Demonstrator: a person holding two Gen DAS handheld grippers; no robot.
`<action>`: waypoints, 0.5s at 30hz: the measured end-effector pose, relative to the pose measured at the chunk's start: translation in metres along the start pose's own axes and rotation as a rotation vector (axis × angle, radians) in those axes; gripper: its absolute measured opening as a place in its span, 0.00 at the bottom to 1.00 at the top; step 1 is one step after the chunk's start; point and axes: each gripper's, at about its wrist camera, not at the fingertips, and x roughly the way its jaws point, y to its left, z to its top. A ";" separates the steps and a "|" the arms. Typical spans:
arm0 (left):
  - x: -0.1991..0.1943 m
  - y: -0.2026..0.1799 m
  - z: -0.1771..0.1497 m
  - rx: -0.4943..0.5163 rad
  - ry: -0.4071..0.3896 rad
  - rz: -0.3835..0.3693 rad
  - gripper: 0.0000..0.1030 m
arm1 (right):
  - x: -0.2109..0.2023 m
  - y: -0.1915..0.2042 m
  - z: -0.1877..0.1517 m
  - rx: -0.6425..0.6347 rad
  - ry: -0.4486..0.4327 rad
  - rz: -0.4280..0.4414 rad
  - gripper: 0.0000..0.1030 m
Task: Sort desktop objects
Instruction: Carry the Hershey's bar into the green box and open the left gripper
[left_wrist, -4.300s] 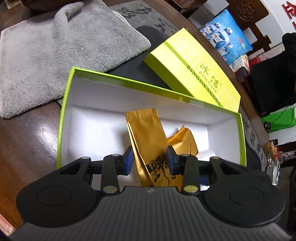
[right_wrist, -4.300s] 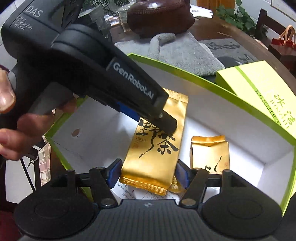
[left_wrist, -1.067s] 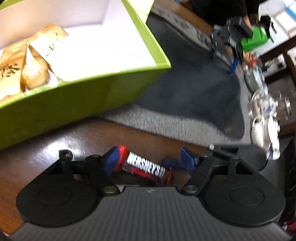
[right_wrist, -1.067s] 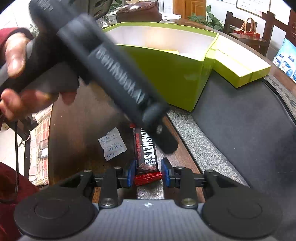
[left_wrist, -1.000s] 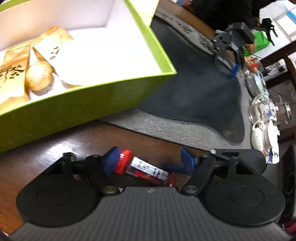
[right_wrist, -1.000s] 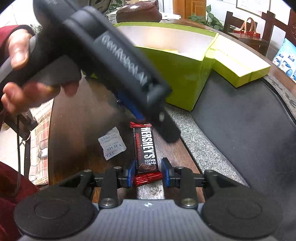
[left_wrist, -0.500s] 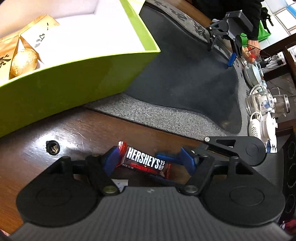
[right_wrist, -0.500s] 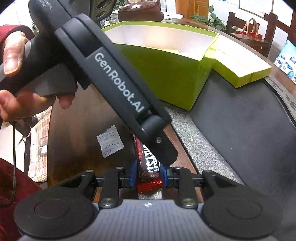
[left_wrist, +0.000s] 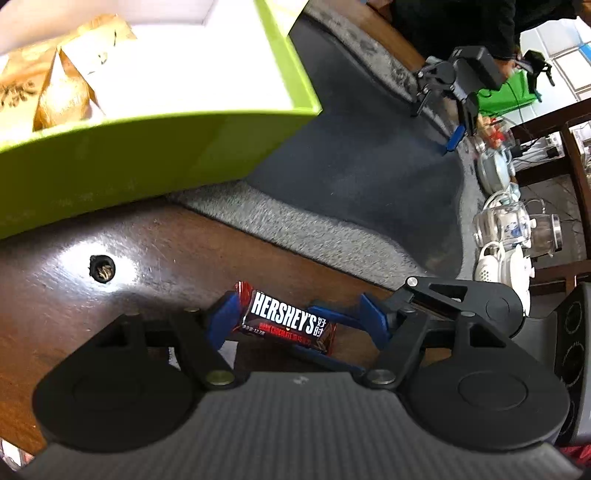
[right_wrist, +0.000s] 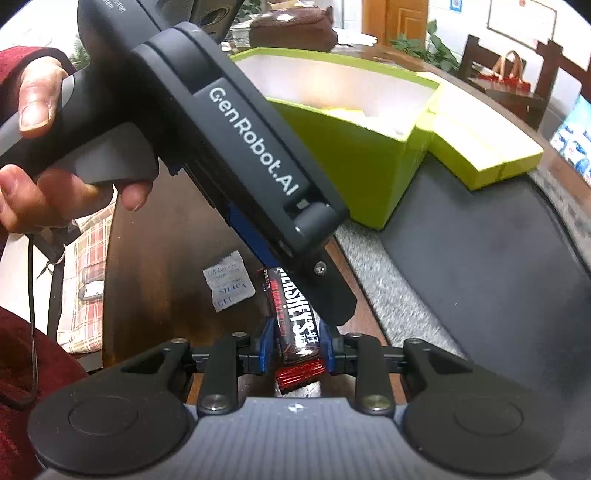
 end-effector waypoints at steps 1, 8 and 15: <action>-0.005 -0.002 0.001 -0.003 -0.013 -0.001 0.68 | -0.003 0.000 0.002 -0.011 -0.002 0.000 0.25; -0.054 -0.021 0.011 0.001 -0.136 0.017 0.68 | -0.033 -0.003 0.039 -0.140 -0.050 -0.006 0.25; -0.111 -0.019 0.032 -0.002 -0.279 0.044 0.69 | -0.049 0.001 0.098 -0.294 -0.116 -0.028 0.25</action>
